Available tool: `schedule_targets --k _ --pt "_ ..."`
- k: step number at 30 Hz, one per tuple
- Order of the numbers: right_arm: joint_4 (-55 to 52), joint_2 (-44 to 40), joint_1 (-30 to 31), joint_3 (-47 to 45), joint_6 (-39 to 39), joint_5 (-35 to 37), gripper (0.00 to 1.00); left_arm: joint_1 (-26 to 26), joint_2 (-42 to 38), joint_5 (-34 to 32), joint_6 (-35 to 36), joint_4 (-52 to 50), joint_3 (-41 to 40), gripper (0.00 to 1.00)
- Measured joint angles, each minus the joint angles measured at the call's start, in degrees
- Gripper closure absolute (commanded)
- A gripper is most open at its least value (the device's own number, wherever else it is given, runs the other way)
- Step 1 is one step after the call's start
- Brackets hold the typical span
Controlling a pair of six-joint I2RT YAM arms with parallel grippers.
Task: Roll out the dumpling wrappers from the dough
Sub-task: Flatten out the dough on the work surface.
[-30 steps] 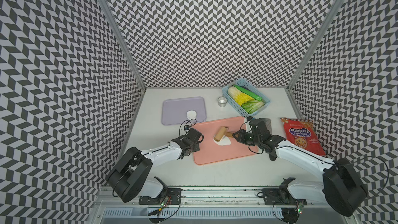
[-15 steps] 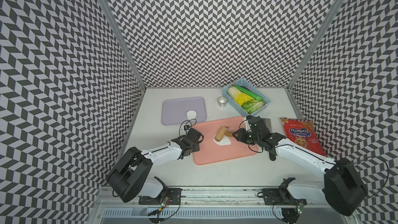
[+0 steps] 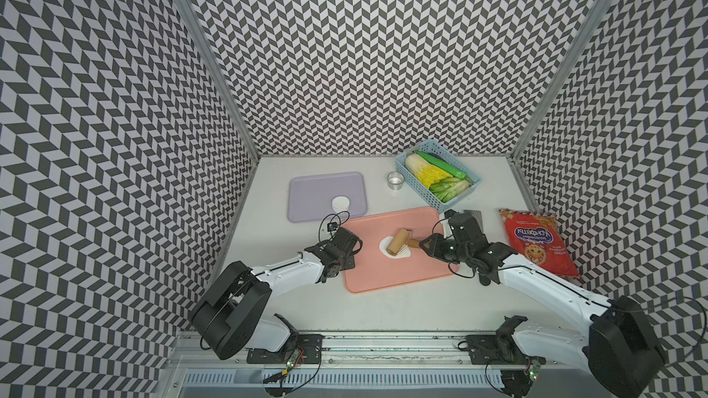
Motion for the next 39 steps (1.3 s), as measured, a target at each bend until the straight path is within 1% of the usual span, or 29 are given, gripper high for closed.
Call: schedule_targets --k 6,10,13,19,23,26,32,39 --pt "7.8 5.4 0.1 0.0 0.8 -1.4 1.00 0.0 0.0 0.0 0.0 0.0 0.0 1.00" --pt "8.2 4.6 0.1 0.0 1.1 -1.5 1.00 0.0 0.0 0.0 0.0 0.0 0.0 1.00" --pt "4.4 1.5 0.1 0.0 1.1 -0.7 1.00 0.0 0.0 0.0 0.0 0.0 0.0 1.00" --pt "-8.6 -8.0 -0.1 0.0 1.1 2.4 1.00 0.0 0.0 0.0 0.0 0.0 0.0 1.00" --pt "-12.5 -10.6 -0.4 -0.7 1.4 3.4 1.00 0.0 0.0 0.0 0.0 0.0 0.0 1.00" --pt "-11.6 -9.7 -0.4 -1.4 2.2 3.7 1.00 0.0 0.0 0.0 0.0 0.0 0.0 1.00" --pt "-4.9 -3.2 -0.4 0.1 2.4 2.9 1.00 0.0 0.0 0.0 0.0 0.0 0.0 1.00" --pt "-1.7 -1.0 -0.4 0.1 2.4 2.6 1.00 0.0 0.0 0.0 0.0 0.0 0.0 1.00"
